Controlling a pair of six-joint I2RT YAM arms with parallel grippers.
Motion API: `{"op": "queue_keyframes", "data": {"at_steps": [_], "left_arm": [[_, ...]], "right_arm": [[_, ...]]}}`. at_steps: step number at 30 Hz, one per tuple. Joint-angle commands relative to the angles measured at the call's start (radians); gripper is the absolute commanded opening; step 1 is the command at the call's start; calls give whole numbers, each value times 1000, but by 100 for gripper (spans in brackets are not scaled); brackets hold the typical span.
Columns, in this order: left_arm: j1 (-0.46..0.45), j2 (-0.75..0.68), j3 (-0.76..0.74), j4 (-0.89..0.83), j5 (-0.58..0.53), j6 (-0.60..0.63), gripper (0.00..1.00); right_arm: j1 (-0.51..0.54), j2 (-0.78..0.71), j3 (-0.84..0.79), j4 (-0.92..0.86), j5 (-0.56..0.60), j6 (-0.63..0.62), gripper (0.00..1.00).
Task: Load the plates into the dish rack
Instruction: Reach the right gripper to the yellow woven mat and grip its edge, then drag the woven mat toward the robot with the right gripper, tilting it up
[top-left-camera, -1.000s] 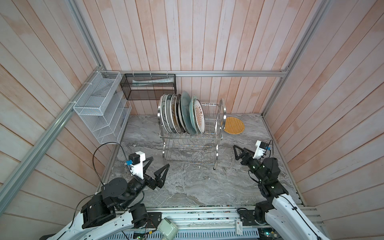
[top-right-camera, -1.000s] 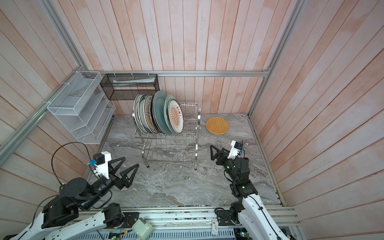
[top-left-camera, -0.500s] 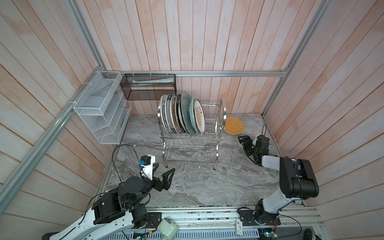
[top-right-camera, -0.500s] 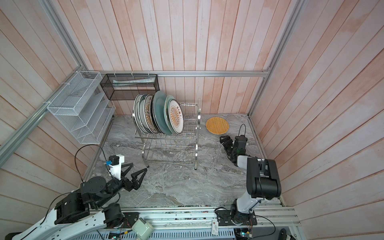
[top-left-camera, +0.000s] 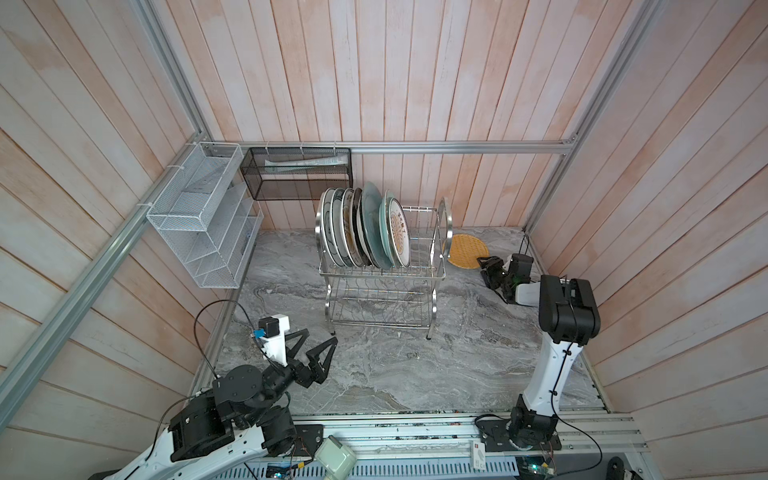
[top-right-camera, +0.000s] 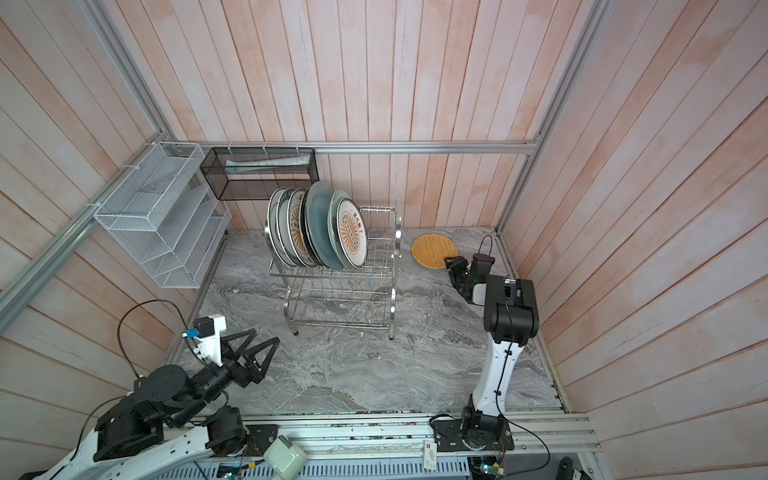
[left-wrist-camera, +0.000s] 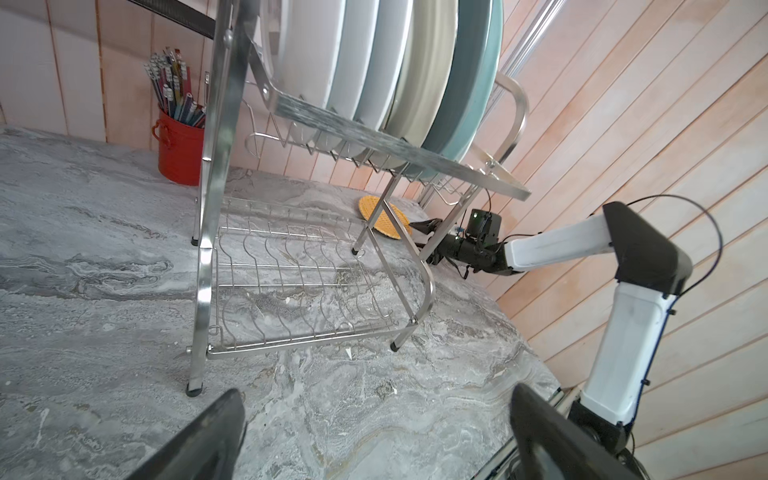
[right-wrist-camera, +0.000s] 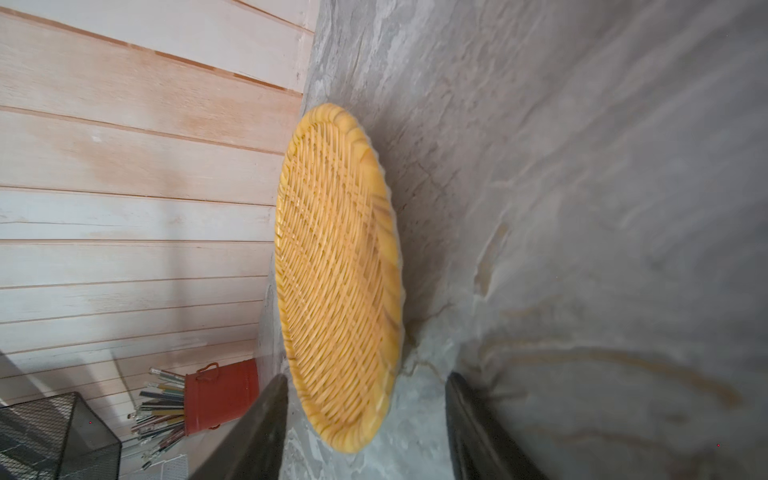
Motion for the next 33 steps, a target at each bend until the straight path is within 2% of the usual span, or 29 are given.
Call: {"op": "queue_keyframes", "data": {"at_steps": [1, 6, 11, 18, 23, 26, 33], "left_arm": [[-17, -35, -8, -34, -67, -33, 100], [-34, -50, -8, -43, -88, -43, 100], [-39, -42, -5, -49, -97, -46, 100], [-44, -54, -2, -58, -111, -54, 100], [-49, -64, -1, -68, -133, -63, 100], [-55, -67, -1, -72, -143, -66, 100], [-78, -86, 2, -93, -180, -88, 100]], "right_arm": [[-2, 53, 40, 6, -18, 30, 58], [-3, 99, 49, 54, -6, 72, 55], [-1, 136, 60, 100, -3, 121, 43], [7, 165, 70, 147, 28, 173, 21], [20, 188, 63, 300, 13, 238, 0], [28, 113, 26, 359, 26, 247, 0], [26, -257, -195, 366, 88, 221, 0]]}}
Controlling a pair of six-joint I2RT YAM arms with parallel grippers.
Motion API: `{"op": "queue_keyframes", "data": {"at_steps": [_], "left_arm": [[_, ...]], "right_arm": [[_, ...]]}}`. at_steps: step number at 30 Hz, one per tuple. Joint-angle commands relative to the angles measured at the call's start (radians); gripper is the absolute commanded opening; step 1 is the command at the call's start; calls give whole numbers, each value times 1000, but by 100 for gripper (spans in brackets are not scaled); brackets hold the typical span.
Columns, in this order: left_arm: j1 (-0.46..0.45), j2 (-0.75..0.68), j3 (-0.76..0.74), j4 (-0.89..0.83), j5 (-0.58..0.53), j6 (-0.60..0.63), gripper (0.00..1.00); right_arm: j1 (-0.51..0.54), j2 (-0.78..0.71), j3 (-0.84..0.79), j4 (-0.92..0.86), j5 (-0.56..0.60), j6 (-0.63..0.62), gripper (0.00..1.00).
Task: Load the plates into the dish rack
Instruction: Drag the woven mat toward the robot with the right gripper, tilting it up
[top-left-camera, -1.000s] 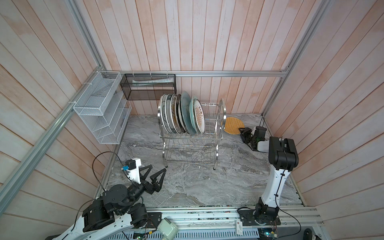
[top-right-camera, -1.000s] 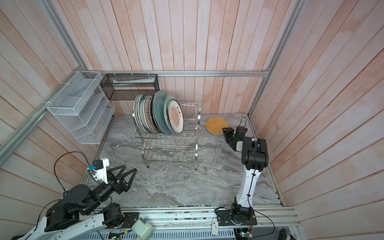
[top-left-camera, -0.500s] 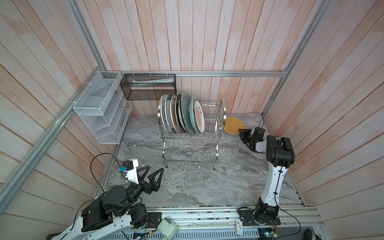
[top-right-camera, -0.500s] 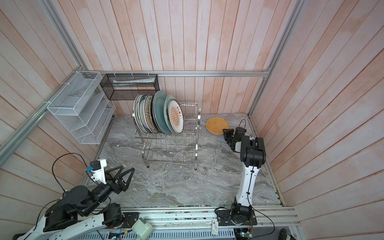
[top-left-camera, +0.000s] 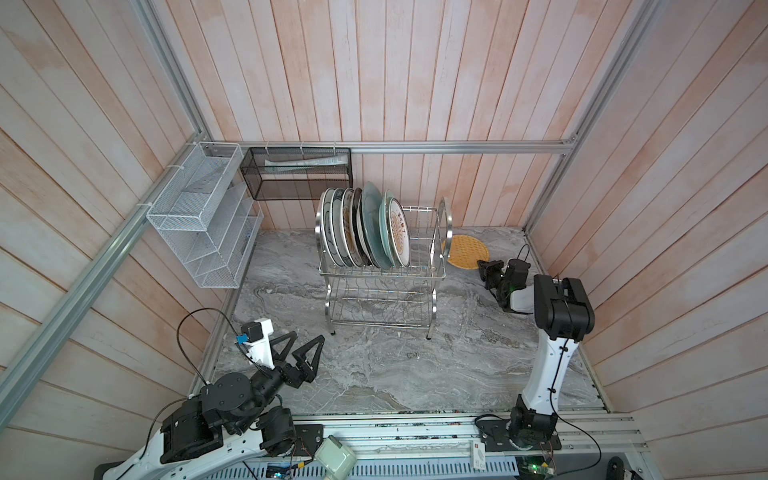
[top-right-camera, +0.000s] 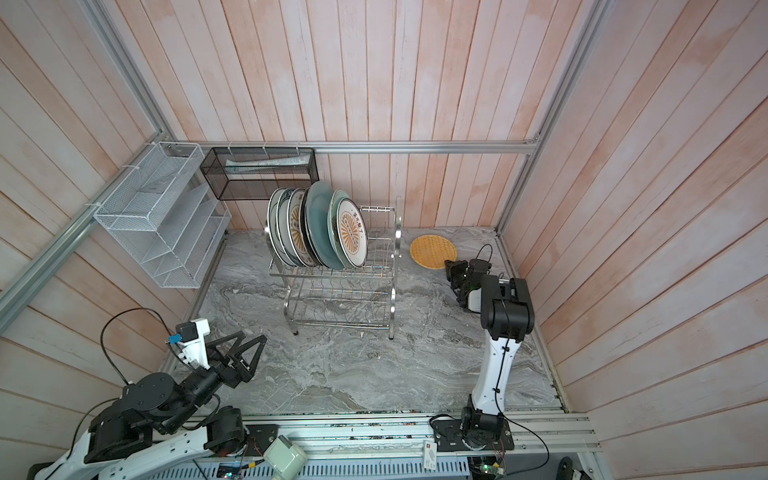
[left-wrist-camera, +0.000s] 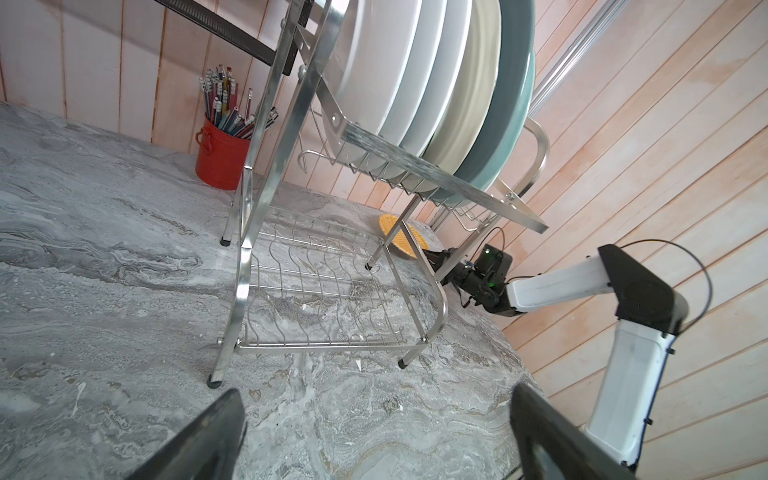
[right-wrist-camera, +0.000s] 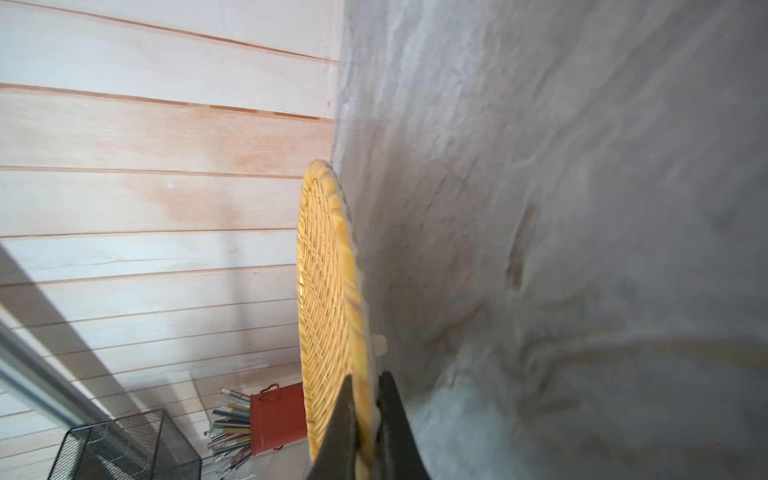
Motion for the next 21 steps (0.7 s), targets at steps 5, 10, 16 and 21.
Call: {"op": "queue_keyframes", "data": {"at_steps": [5, 10, 16, 21], "left_arm": [[-11, -40, -1, -26, -46, -22, 100], [-11, -21, -4, -20, -43, -19, 100], [-11, 10, -8, -14, -45, -19, 100], [-11, 33, -10, 8, -17, -13, 100]], "right_arm": [[-1, -457, -211, -18, 36, -21, 0], [-2, -743, -356, -214, 69, -35, 0], [0, -1068, -446, -466, 56, -68, 0], [-2, -1351, -484, -733, 92, -71, 0]]}}
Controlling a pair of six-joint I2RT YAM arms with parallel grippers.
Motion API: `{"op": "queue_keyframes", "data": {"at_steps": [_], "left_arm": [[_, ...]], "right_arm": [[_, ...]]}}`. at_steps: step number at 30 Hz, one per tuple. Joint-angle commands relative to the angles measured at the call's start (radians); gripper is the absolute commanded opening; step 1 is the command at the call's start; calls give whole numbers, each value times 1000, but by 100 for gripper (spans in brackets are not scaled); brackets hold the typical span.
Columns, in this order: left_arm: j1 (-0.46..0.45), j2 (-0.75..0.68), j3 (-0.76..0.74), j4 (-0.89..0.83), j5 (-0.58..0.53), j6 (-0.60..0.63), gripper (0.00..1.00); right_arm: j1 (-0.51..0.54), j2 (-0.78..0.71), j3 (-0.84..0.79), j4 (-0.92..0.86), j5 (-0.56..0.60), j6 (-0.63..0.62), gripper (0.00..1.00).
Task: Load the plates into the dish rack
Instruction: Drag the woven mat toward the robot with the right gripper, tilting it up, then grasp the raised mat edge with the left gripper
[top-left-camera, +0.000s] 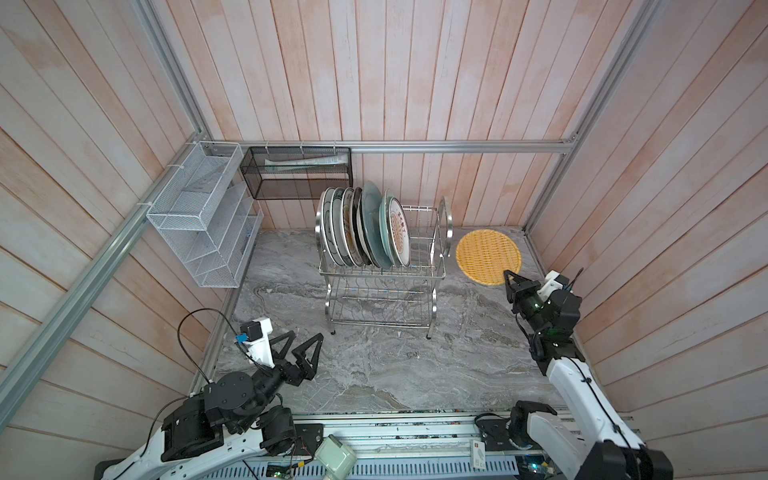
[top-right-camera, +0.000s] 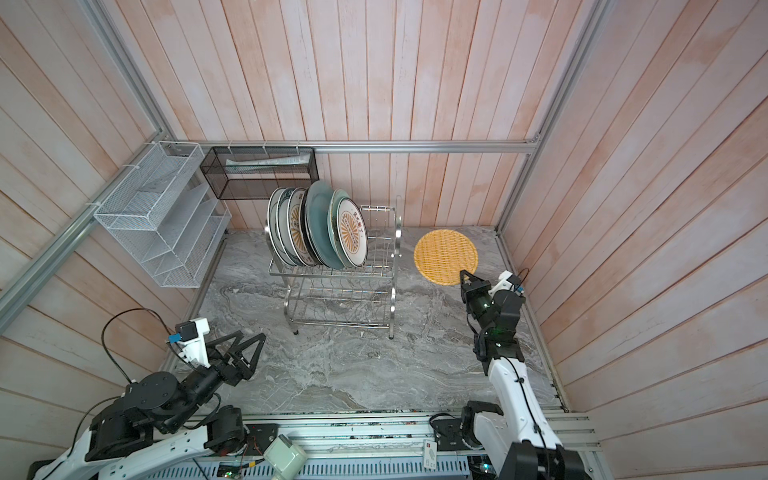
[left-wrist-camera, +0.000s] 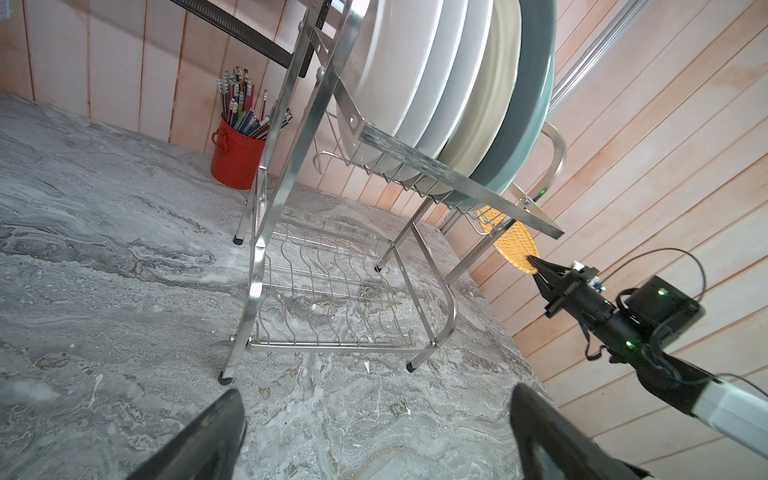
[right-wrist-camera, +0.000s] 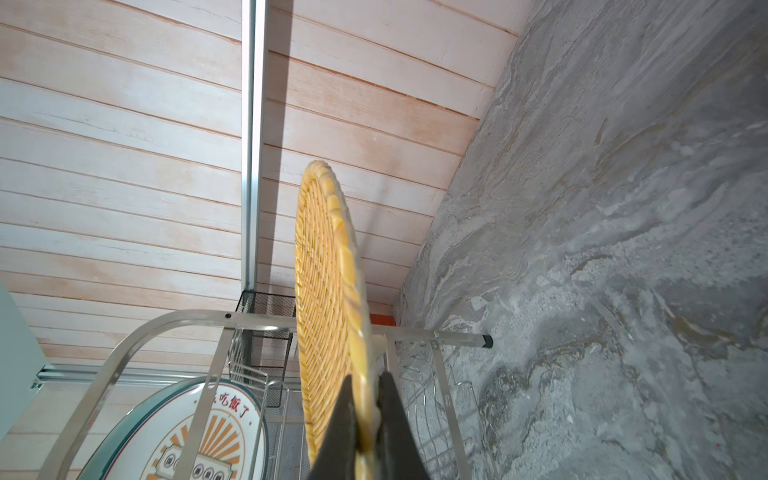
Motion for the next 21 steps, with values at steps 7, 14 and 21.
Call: {"op": "queue_keyframes", "data": {"at_steps": [7, 14, 21], "left_arm": [[-5, -11, -58, 120, 54, -15, 100], [-5, 178, -180, 459, 270, 13, 100], [-4, 511, -238, 823, 465, -50, 100]], "right_arm": [[0, -359, 18, -512, 35, -19, 0], [2, -532, 79, -764, 48, -32, 0], [0, -612, 107, -874, 31, -50, 0]]}}
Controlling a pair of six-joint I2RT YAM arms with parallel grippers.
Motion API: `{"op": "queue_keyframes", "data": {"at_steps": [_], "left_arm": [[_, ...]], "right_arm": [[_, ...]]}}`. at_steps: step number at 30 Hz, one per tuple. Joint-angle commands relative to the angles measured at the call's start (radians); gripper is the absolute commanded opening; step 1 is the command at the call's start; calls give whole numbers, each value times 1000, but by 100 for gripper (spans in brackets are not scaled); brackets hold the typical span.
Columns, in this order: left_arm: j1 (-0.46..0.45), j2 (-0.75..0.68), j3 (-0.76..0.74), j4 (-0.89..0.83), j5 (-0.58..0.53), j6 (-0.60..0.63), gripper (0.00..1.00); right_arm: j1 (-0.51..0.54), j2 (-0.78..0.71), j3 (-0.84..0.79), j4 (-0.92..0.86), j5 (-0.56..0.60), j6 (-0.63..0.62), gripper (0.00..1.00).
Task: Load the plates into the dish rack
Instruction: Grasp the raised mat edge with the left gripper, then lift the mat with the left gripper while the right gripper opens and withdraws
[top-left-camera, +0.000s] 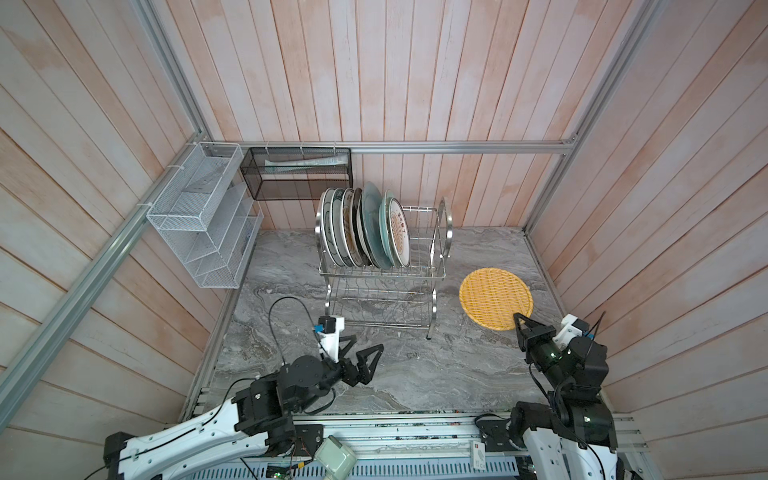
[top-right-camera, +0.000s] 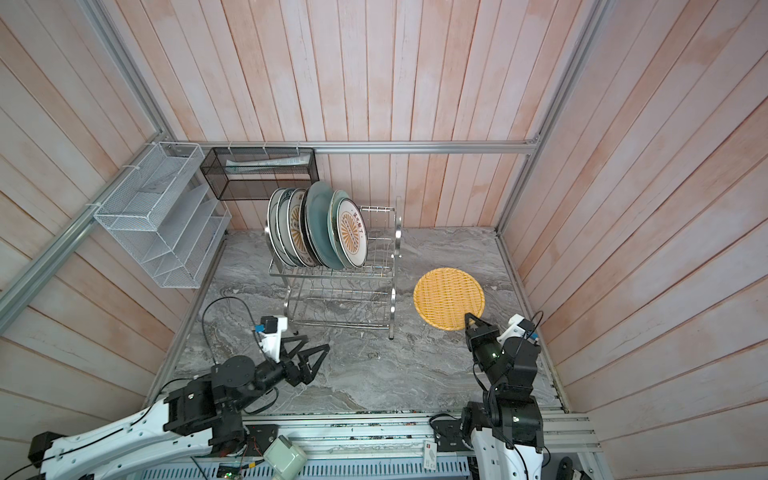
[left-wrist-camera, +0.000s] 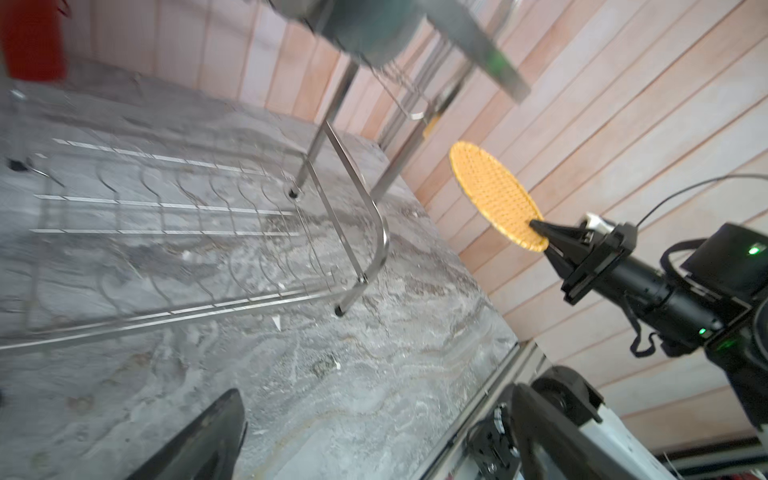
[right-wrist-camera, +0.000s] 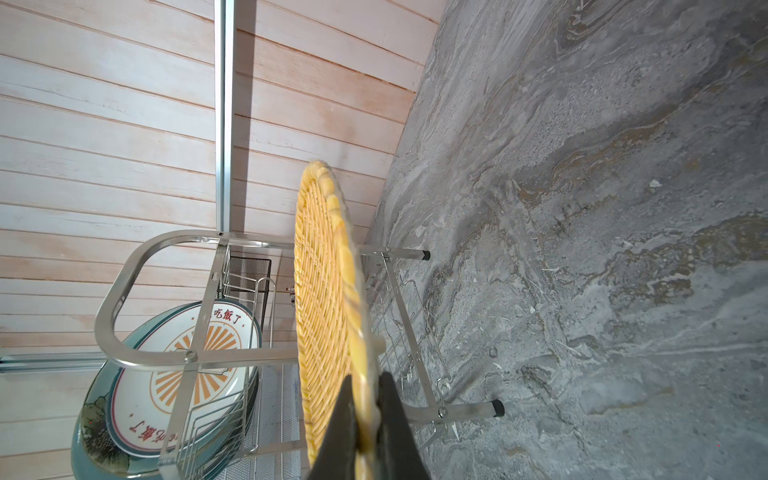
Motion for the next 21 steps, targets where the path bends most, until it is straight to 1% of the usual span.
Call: {"op": "queue_keyframes", "data": {"at_steps": [1, 5, 10, 14, 16, 19, 21], "left_arm": [[-5, 96, -13, 253, 131, -41, 100], [-2, 202, 5, 348, 148, -66, 100], [12, 308, 25, 448, 198, -98, 100], [21, 438, 43, 605, 280, -142, 100], [21, 512, 72, 649, 310, -161, 99], [21, 618, 127, 712, 339, -194, 96], [22, 682, 164, 739, 341, -221, 91]], "right_arm": [[1, -28, 19, -46, -20, -12, 0], [0, -46, -4, -40, -47, -11, 0], [2, -65, -19, -28, -68, -2, 0], [1, -92, -30, -42, -91, 7, 0], [0, -114, -44, -37, -114, 22, 0], [0, -139, -39, -62, -131, 28, 0], [1, -160, -31, -77, -148, 35, 0]]}}
